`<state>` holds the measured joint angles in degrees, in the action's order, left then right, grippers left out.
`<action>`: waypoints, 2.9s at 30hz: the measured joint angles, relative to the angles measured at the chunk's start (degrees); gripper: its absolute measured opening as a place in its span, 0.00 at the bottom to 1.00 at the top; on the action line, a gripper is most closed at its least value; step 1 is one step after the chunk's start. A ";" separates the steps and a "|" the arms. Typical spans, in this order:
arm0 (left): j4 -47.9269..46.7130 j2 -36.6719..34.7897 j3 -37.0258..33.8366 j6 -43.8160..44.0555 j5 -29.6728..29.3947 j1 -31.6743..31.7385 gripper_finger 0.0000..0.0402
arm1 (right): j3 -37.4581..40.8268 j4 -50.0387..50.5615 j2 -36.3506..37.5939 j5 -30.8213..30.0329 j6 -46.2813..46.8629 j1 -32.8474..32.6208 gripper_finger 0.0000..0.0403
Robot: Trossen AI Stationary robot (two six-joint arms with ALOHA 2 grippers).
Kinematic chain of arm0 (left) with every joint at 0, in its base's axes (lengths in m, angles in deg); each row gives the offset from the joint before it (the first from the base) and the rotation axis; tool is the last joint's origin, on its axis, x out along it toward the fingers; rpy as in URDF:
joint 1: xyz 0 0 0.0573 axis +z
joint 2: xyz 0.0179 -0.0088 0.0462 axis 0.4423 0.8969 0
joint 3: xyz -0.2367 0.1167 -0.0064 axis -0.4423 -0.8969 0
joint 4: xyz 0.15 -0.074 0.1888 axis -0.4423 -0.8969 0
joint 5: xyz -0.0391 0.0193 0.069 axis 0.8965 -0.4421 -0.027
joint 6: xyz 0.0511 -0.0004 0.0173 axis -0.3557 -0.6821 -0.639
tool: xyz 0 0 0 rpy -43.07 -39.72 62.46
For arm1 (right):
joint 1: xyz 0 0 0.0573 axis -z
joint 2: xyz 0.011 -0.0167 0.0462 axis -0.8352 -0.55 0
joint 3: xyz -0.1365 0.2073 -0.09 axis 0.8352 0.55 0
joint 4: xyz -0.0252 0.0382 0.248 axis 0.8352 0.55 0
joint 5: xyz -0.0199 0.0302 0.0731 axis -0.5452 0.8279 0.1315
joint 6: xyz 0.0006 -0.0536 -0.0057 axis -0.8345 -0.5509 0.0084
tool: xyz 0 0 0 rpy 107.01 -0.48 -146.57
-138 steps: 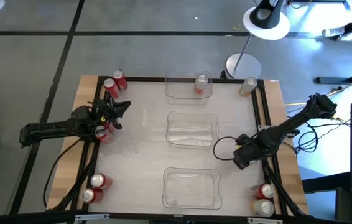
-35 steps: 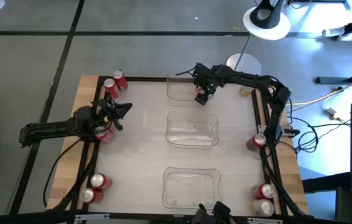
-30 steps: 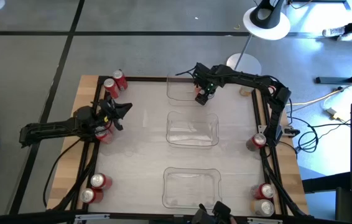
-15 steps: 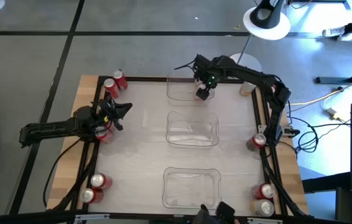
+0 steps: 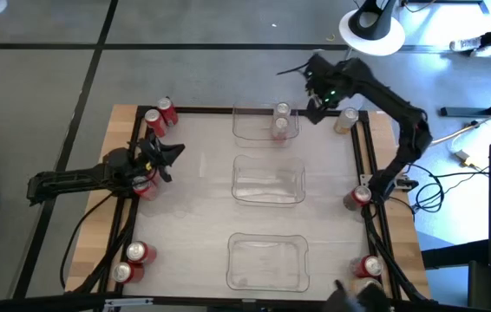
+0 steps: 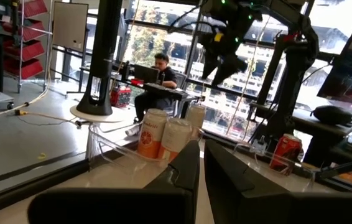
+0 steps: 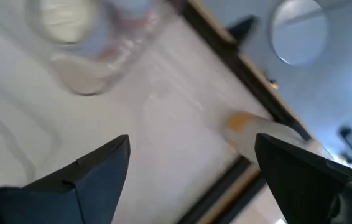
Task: Sort soda cans
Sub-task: Put the top yellow white soda can into the top transparent bin
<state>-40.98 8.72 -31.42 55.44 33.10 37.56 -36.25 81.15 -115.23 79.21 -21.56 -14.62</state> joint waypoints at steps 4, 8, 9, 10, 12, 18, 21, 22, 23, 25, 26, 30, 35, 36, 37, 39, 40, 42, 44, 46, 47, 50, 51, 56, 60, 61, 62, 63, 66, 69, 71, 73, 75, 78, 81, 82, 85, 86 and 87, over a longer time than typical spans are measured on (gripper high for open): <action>-1.54 0.00 -0.02 0.33 0.00 0.00 0.04 | 0.00 0.49 0.97 -2.56 0.25 6.22 0.85; -1.98 -0.01 -0.02 0.69 0.00 0.00 0.04 | 0.02 0.04 0.93 -2.79 0.17 11.72 0.85; -1.98 -0.02 -0.02 0.67 0.00 0.00 0.04 | 0.02 -0.43 0.93 -2.79 0.22 12.63 0.85; -2.00 -0.02 -0.02 0.49 0.00 0.00 0.04 | 0.02 -0.95 0.93 -2.79 0.62 13.32 0.85; -1.98 -0.02 -0.02 -0.02 0.00 0.00 0.04 | 0.02 -1.29 0.93 -2.60 2.05 14.18 0.86; -1.95 -0.02 -0.02 -0.02 0.00 0.00 0.04 | 0.04 -1.40 -0.20 -5.99 1.88 15.33 0.85; -1.93 -0.02 -0.02 0.04 0.00 0.00 0.04 | 0.07 -1.28 -1.46 -6.21 1.87 16.92 0.85; -1.93 -0.02 -0.02 0.04 0.00 0.00 0.04 | 0.07 -1.06 -2.02 -6.25 1.87 17.07 0.85; -1.93 -0.02 -0.02 0.07 0.00 0.00 0.04 | 0.07 -0.65 -2.67 -6.27 1.87 17.12 0.85; -1.94 -0.02 -0.02 0.12 0.00 0.00 0.04 | 0.10 0.28 -3.97 -6.35 1.85 17.74 0.85; -1.93 -0.02 -0.02 0.20 0.00 0.00 0.04 | 0.12 0.72 -4.36 -5.90 1.70 18.22 0.85; -1.95 -0.02 -0.02 0.20 0.00 0.00 0.04 | 1.06 0.66 -5.70 -5.58 1.70 18.48 0.85; -2.42 -0.01 -0.02 0.20 0.00 0.00 0.04 | 5.17 -2.83 -5.89 -5.61 1.61 18.43 0.85; -2.61 0.00 -0.02 0.20 0.00 0.00 0.04 | 6.07 -3.65 -5.89 -5.64 1.44 18.43 0.85; -2.95 -0.01 -0.02 0.20 0.00 0.00 0.04 | 6.77 -4.58 -5.91 -5.82 1.30 18.41 0.85; -3.41 0.00 -0.02 0.22 0.00 0.00 0.04 | 7.79 -5.86 -5.89 -6.71 1.22 18.41 0.85; -3.44 0.00 -0.02 0.20 0.00 -0.02 0.04 | 8.28 -6.40 -5.89 -7.11 1.19 18.43 0.85; -3.46 0.00 -0.02 0.31 0.00 0.00 0.04 | 9.05 -7.06 -5.89 -7.69 1.02 18.41 0.85; -3.60 -0.01 -0.02 0.65 0.01 -0.02 0.04 | 9.48 -7.53 -5.89 -8.70 1.00 18.37 0.85; -3.64 -0.02 -0.02 0.70 0.01 -0.01 0.04 | 10.20 -7.77 -5.89 -10.01 1.00 18.03 0.85; -3.68 -0.02 -0.02 0.71 0.00 -0.02 0.04 | 10.67 -8.00 -5.89 -11.06 1.05 17.49 0.85; -3.70 0.00 -0.02 1.05 0.00 -0.02 0.04 | 12.09 -8.18 -6.46 -14.68 1.13 16.27 0.85; -3.70 -0.02 -0.02 1.07 0.00 -0.01 0.04 | 12.42 -7.82 -7.04 -16.06 1.23 15.75 0.85; -3.68 0.00 -0.02 1.07 0.00 -0.01 0.04 | 13.74 -5.31 -10.29 -18.10 2.69 14.86 0.85; -3.68 -0.02 -0.02 1.07 0.02 0.00 0.04 | 14.16 -4.89 -12.26 -18.90 4.11 14.91 0.85; -3.66 -0.02 -0.02 1.07 0.00 -0.02 0.04 | 14.16 -4.88 -12.62 -19.49 4.48 14.86 0.85; -3.67 -0.01 -0.02 1.07 0.00 -0.01 0.04 | 14.16 -4.84 -12.95 -19.94 4.70 14.84 0.85; -3.67 -0.02 -0.02 1.07 0.00 -0.01 0.04 | 14.16 -4.83 -13.26 -20.16 4.75 14.83 0.85; -3.66 -0.01 -0.02 1.07 0.00 -0.01 0.04 | 14.20 -4.83 -13.91 -20.16 4.91 14.84 0.85; -3.66 -0.02 -0.02 1.07 0.00 0.00 0.04 | 14.63 -5.03 -14.37 -20.29 4.73 14.84 0.85; -3.67 -0.02 -0.02 1.07 0.00 -0.02 0.04 | 14.88 -5.35 -14.92 -20.86 4.47 14.84 0.85; -3.89 -0.02 -0.02 1.07 0.00 -0.02 0.04 | 14.88 -5.34 -15.61 -21.70 4.46 14.84 0.85; -4.30 -0.02 -0.02 1.07 0.00 0.00 0.04 | 14.88 -5.17 -16.37 -21.76 4.41 14.87 0.85; -4.89 0.00 -0.04 1.33 0.00 -0.02 0.04 | 14.95 -4.84 -16.99 -20.76 4.25 14.86 0.85; -4.86 -0.02 -0.04 1.23 0.00 -0.01 0.04 | 15.92 -4.77 -16.91 -20.20 3.77 14.98 0.85; -4.86 -0.01 -0.04 1.09 0.00 -0.02 0.04 | 16.24 -4.48 -16.88 -20.01 3.30 14.95 0.85; -4.86 0.00 -0.04 1.05 0.00 -0.02 0.04 | 16.56 -2.50 -16.88 -18.69 2.79 14.96 0.85; -4.86 0.00 -0.04 1.07 0.00 -0.02 0.04 | 16.58 -1.89 -16.88 -18.38 2.73 15.00 0.85; -4.84 -0.02 -0.04 1.07 0.00 -0.02 0.04 | 16.62 -1.55 -16.88 -18.17 2.60 15.00 0.85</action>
<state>-45.82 8.69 -31.46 56.51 33.10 37.54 -19.63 79.60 -132.11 61.04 -18.96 0.38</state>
